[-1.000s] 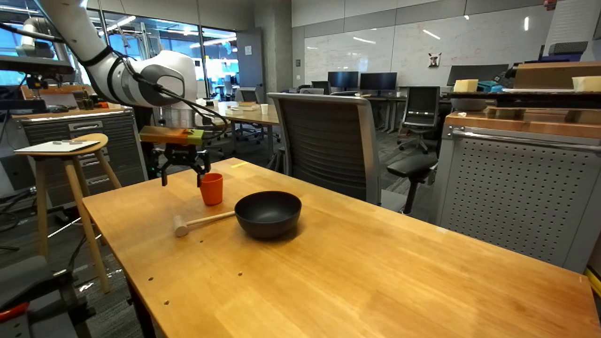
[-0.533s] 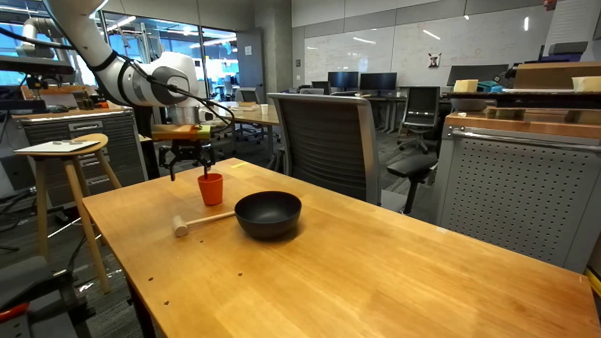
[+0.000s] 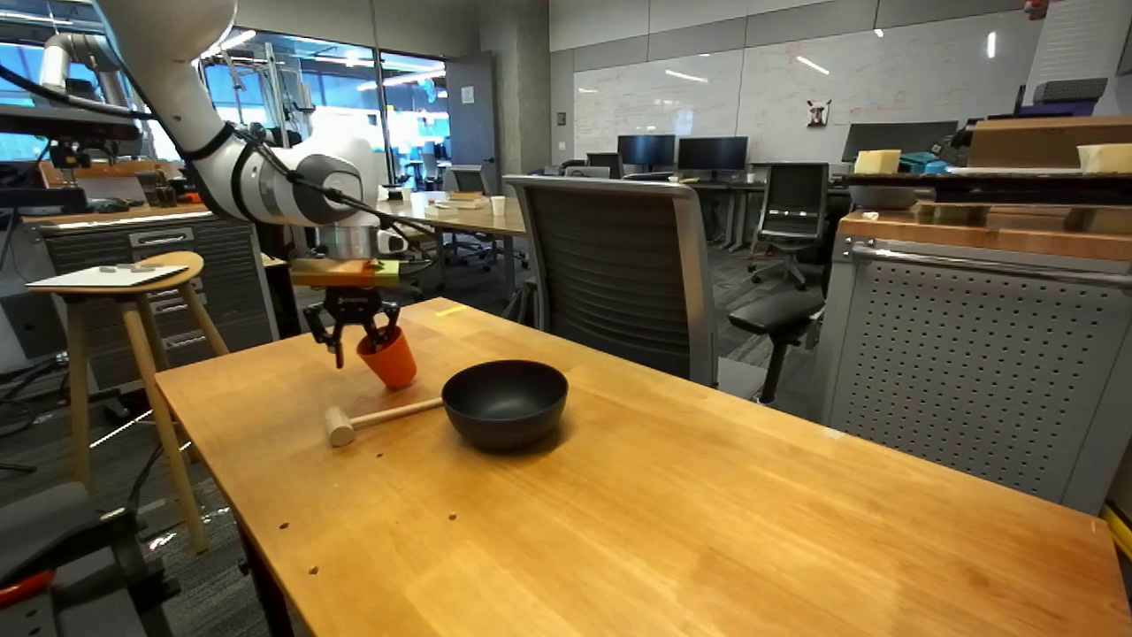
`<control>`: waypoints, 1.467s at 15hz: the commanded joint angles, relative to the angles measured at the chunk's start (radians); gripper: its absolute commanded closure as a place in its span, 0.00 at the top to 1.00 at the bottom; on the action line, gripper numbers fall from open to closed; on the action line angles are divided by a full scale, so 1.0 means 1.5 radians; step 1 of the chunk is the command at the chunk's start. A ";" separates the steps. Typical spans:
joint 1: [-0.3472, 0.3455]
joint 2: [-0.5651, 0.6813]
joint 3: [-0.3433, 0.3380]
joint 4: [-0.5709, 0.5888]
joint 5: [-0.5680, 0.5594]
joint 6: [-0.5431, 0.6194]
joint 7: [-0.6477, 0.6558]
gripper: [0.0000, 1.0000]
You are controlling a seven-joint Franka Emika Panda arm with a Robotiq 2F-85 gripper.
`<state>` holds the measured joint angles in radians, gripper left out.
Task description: Place the orange cup inside the black bowl
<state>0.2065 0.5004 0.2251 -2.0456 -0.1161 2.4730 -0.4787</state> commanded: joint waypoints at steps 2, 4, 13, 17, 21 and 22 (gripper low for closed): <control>-0.011 0.017 0.008 0.018 -0.021 0.016 -0.004 0.13; -0.012 0.017 0.005 0.017 -0.030 0.022 -0.003 0.06; -0.023 -0.117 -0.089 -0.030 -0.135 0.003 0.081 0.06; -0.041 -0.203 -0.155 -0.044 -0.225 -0.003 0.165 0.05; -0.080 -0.226 -0.185 -0.058 -0.253 -0.059 0.226 0.05; -0.092 -0.220 -0.184 -0.061 -0.235 -0.078 0.222 0.05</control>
<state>0.1036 0.1857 -0.0475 -2.1016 -0.4701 2.4163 -0.1953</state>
